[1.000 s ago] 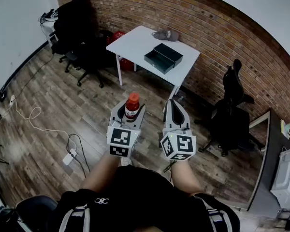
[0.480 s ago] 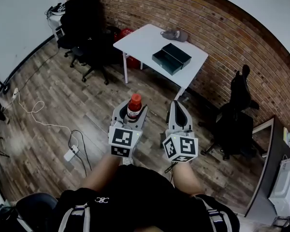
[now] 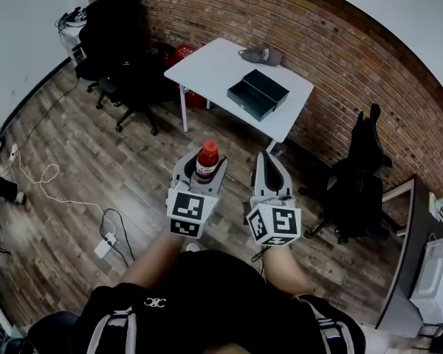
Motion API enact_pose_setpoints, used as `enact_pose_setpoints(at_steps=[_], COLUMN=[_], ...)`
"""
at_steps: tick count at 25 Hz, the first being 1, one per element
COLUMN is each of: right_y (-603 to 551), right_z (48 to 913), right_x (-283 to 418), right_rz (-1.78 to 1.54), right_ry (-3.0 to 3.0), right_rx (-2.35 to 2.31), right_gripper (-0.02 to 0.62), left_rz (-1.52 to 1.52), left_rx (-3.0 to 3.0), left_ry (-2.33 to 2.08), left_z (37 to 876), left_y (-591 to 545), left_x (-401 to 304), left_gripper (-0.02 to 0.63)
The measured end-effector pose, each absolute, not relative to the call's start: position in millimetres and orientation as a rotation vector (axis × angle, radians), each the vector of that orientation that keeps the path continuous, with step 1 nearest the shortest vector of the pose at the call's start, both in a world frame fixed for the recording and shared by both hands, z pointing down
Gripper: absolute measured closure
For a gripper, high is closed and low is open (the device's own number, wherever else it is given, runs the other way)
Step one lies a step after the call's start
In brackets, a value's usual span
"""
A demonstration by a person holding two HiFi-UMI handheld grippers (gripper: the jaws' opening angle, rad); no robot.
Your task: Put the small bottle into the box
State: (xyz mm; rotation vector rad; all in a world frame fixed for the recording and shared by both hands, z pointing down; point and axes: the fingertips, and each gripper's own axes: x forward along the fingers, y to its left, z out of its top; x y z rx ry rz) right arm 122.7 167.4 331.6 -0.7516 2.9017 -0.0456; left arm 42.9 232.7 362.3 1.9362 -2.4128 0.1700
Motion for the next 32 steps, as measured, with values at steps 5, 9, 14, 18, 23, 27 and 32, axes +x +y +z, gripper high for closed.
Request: enact_pose_setpoints(at_steps=[5, 9, 14, 18, 23, 27, 32], right_y=[161, 160, 149, 134, 102, 77, 34], right_z=[334, 342, 346, 346, 349, 349, 355], right_x=[98, 86, 74, 62, 41, 21, 1], right_rz=[-0.051, -0.053, -0.061, -0.061, -0.084, -0.084, -0.105], right_ry=[2.898, 2.907, 2.903, 2.891, 2.881, 2.872, 2.871], right_rx=[-0.795, -0.817, -0.834, -0.833, -0.812, -0.8, -0.806], right_gripper=[0.566, 0.566, 0.566, 0.566, 0.566, 0.566, 0.566], left_rz=[0.175, 0.17, 0.174, 0.18, 0.189, 0.193, 0.18], left_rx=[1.994, 1.996, 1.999, 2.003, 1.994, 1.979, 1.988], left_ry=[-2.378, -2.357, -2.335, -2.337, -2.341, -2.338, -2.333], left_z=[361, 368, 377, 378, 381, 385, 385], left_y=[224, 221, 213, 198, 170, 145, 104], left_x=[21, 6, -6, -19, -38, -59, -80], left_gripper=[0.397, 0.397, 0.397, 0.397, 0.397, 0.397, 0.397])
